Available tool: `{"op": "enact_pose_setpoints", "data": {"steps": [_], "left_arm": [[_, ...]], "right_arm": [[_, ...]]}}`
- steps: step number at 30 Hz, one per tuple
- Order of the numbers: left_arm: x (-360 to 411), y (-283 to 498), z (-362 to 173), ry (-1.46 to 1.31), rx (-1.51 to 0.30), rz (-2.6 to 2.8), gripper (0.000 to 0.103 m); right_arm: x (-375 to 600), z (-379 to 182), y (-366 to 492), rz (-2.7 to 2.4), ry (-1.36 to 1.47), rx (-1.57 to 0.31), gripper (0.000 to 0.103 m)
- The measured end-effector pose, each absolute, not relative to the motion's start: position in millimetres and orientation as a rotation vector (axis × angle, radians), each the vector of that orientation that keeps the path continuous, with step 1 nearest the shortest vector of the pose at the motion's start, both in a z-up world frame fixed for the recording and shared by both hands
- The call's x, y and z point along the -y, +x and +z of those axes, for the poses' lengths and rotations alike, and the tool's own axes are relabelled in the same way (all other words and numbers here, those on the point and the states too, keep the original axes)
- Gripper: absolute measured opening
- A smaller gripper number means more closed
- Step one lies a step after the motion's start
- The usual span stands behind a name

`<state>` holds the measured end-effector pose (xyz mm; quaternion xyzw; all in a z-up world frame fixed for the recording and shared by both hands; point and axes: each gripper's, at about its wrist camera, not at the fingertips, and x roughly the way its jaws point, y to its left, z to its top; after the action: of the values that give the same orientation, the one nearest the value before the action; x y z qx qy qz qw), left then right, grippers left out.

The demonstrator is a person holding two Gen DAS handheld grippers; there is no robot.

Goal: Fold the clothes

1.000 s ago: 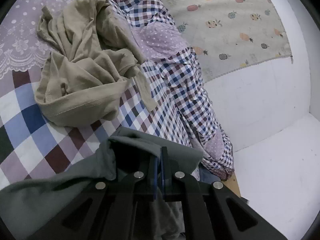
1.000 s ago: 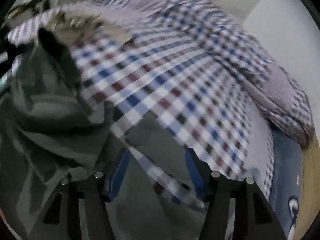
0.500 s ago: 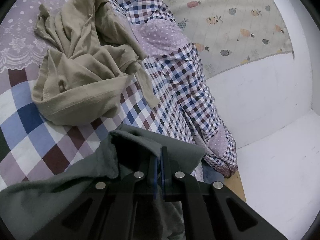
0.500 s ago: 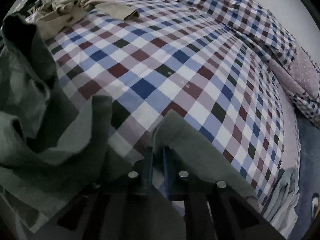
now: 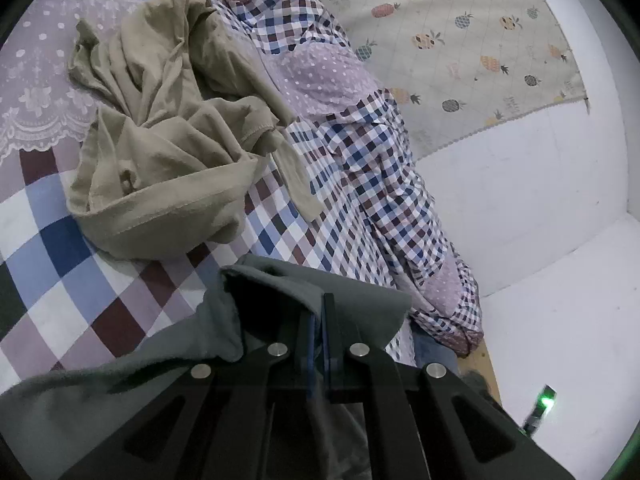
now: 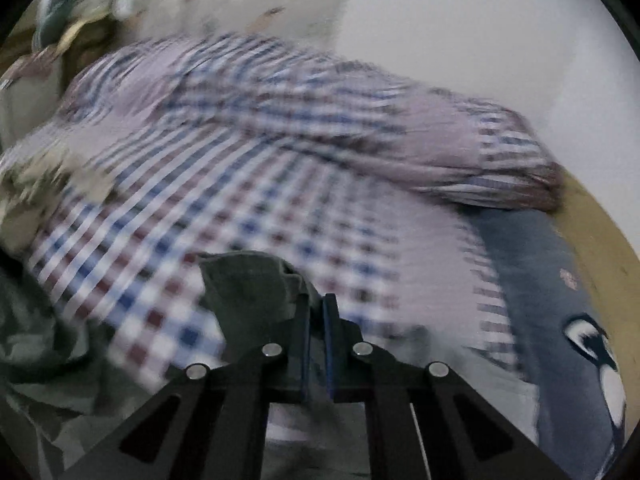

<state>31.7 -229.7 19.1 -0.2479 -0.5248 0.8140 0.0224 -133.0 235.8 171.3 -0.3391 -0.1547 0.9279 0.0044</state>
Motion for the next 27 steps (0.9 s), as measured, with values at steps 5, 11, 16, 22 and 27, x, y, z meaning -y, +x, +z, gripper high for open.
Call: {"op": "enact_pose_setpoints", "data": {"steps": [5, 11, 16, 22, 27], "left_arm": [[232.7, 33.1, 18.2, -0.765, 1.634, 2.529, 0.001], [235.7, 34.0, 16.0, -0.766, 1.649, 2.527, 0.001], [236.2, 34.7, 15.1, -0.770, 1.651, 2.536, 0.001], [237.4, 34.4, 13.1, -0.774, 1.661, 2.537, 0.001], [235.3, 33.4, 13.8, -0.778, 1.648, 2.541, 0.001]], "right_arm": [[-319.8, 219.6, -103.9, 2.808, -0.881, 0.268, 0.004], [-404.5, 260.0, -49.0, 2.655, -0.755, 0.108, 0.004], [-465.1, 268.2, -11.2, 2.501, -0.759, 0.041, 0.004], [-526.5, 235.9, 19.0, 2.317, -0.825, -0.111, 0.004], [-566.9, 193.4, 31.2, 2.150, -0.963, -0.138, 0.002]]}}
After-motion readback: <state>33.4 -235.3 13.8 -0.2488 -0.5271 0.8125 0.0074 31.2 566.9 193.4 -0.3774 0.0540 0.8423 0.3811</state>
